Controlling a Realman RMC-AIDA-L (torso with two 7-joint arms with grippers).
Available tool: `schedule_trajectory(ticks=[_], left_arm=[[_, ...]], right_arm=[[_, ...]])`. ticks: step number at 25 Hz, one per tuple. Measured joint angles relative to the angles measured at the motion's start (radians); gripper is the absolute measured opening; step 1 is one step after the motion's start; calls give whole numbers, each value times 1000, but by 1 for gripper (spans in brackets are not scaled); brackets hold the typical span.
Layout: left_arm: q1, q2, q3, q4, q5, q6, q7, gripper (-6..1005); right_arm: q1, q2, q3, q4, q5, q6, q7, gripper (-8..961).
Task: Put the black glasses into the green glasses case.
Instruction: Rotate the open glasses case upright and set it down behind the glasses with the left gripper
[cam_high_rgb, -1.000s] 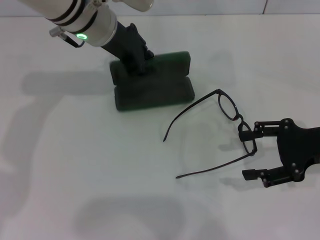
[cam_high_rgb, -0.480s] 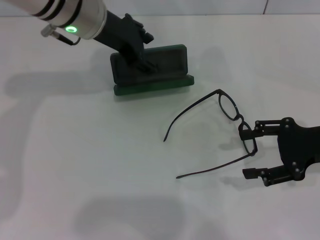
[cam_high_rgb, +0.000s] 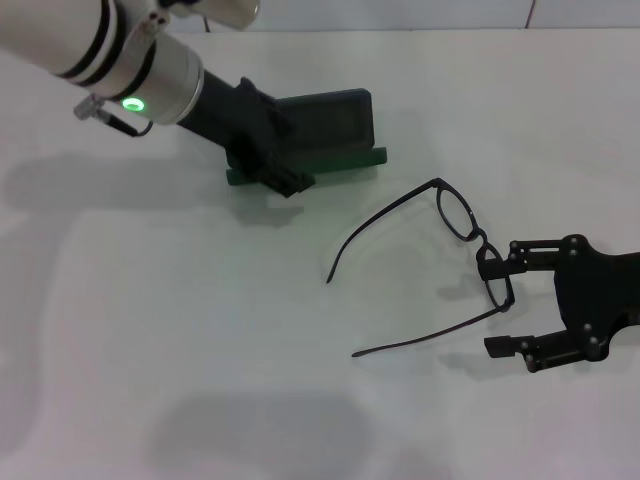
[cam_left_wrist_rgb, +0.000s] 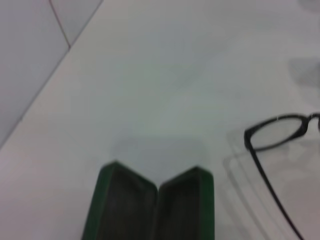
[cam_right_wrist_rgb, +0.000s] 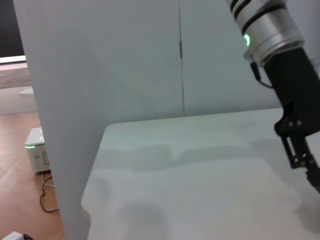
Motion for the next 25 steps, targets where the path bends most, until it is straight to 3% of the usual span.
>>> schedule_trajectory(ticks=[25], left_arm=[[28, -4, 52, -78, 16, -67, 17, 773]], right_arm=[[2, 1, 0, 1, -1, 5, 1, 796]])
